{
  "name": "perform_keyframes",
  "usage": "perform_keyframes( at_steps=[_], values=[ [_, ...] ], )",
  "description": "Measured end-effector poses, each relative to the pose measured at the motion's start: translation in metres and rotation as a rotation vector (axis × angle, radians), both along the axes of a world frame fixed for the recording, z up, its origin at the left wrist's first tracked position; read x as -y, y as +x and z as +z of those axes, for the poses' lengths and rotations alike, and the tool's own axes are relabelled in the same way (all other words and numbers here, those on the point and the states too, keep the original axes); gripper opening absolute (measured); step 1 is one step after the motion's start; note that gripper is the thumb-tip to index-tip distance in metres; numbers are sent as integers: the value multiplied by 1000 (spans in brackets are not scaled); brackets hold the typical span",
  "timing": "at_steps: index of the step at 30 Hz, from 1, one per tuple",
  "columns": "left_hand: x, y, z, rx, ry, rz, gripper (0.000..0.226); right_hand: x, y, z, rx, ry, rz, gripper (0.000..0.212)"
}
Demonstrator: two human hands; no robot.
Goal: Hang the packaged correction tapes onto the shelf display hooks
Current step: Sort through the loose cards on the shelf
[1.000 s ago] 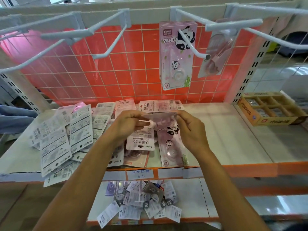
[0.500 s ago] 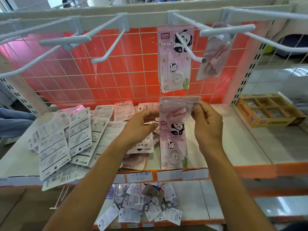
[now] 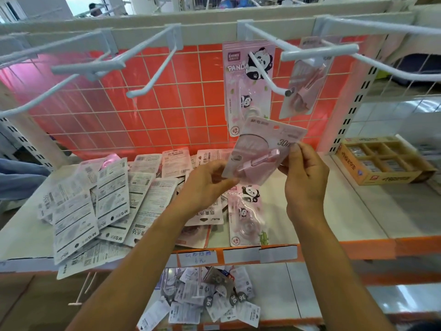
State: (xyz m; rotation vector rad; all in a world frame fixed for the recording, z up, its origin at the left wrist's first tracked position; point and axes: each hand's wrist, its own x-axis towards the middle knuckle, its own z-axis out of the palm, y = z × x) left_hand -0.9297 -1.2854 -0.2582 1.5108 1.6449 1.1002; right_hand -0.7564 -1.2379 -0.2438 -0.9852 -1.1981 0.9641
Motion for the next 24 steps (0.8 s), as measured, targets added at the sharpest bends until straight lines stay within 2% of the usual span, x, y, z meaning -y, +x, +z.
perform_keyframes(
  at_steps=[4,15,24],
  values=[
    [2,9,1,-24,15,-93,24,-3,5,4,34,-3,-75,25],
    [-7,45,3,61,16,-209,35,-4,34,21,13,35,-155,23],
    [-9,81,9,55,117,-257,35,5,65,41,-107,79,-129,22]
  ],
)
